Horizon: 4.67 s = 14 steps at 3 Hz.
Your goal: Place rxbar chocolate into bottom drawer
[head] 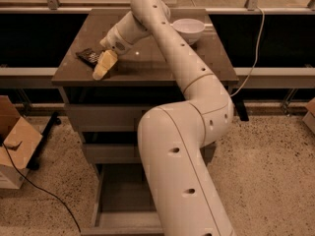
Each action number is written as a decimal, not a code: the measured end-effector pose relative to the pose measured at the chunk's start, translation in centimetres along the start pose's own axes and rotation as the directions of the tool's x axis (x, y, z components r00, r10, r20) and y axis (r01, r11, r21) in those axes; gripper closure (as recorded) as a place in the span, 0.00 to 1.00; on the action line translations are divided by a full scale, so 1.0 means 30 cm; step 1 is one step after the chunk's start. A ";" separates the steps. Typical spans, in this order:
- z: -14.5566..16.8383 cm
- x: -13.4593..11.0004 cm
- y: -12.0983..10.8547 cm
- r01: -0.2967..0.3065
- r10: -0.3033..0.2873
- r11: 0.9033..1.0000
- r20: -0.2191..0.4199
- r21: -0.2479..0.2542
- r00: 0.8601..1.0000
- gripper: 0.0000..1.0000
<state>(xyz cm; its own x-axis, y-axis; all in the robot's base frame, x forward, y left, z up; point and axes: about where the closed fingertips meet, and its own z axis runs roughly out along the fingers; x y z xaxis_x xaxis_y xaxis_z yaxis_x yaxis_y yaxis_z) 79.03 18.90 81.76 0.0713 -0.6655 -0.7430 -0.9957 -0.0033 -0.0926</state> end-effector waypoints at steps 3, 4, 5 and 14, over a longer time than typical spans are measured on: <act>0.022 -0.023 0.016 0.015 -0.015 1.000 -0.017 -0.027 1.000 0.61; 0.020 -0.025 0.016 0.015 -0.015 1.000 -0.017 -0.027 1.000 0.84; 0.018 -0.028 0.016 0.015 -0.015 1.000 -0.017 -0.027 1.000 1.00; -0.005 -0.052 -0.005 0.010 -0.009 1.000 -0.036 0.012 0.999 0.00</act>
Offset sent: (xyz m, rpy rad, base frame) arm 0.0026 0.0053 0.0125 -0.0232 -0.0034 0.0341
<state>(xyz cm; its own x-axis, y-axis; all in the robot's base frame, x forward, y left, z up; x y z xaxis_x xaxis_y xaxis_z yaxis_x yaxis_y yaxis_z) 79.05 19.82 83.04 0.0782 -0.6919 -0.7177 -0.9942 -0.0009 -0.1075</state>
